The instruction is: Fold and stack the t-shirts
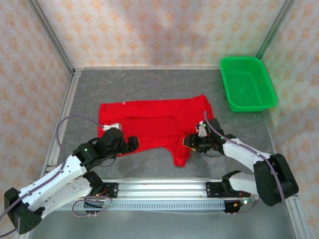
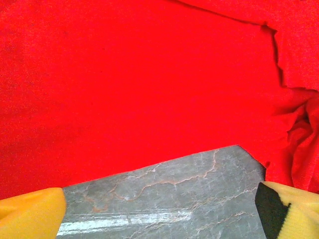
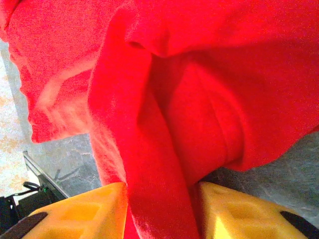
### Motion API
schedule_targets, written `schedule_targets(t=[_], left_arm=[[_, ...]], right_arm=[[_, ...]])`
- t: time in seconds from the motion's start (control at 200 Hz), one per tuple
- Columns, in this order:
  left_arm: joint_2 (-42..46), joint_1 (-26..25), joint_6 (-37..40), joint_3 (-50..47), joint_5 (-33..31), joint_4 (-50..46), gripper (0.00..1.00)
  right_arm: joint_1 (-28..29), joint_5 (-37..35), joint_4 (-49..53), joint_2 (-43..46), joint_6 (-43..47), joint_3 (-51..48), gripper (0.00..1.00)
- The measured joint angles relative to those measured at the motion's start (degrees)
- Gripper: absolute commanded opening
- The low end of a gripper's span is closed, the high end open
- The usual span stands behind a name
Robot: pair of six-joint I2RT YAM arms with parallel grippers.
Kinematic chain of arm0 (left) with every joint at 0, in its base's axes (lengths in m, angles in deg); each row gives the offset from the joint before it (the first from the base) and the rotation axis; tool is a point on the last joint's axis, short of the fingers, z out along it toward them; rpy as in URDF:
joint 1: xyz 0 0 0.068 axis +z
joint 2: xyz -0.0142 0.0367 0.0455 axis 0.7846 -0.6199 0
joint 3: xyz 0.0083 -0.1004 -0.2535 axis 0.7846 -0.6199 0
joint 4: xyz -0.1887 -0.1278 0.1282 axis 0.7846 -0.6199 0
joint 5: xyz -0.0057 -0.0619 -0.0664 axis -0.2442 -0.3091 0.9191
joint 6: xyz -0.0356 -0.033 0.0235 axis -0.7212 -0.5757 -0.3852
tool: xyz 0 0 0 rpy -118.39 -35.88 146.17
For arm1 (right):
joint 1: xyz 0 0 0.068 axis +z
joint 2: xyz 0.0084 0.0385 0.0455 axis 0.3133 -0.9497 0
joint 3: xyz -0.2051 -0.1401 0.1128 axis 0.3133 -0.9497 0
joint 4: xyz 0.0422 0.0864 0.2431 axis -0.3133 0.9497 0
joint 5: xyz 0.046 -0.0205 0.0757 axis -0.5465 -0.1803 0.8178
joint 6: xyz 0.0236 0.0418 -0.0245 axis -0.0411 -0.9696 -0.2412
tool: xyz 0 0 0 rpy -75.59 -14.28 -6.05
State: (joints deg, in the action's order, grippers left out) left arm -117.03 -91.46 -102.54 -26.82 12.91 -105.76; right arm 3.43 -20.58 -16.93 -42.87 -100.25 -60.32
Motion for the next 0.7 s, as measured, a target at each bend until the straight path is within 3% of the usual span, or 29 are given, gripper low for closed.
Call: schedule_targets(t=[0.295,0.435,0.701], left_arm=[[2.0,0.0,-0.9,-1.1,-0.2,-0.9,0.99],[1.9,0.0,-0.9,-1.1,-0.2,-0.9,0.99],[2.0,0.0,-0.9,-1.1,-1.2,-1.8,0.99]], right_arm=[[0.0,1.9,1.8,7.8,0.9,-3.5,0.07],[0.0,1.7,6.5,9.2,0.3,-1.9,0.0],[0.0,0.6,22.6,12.2,-2.1,10.1,0.0]])
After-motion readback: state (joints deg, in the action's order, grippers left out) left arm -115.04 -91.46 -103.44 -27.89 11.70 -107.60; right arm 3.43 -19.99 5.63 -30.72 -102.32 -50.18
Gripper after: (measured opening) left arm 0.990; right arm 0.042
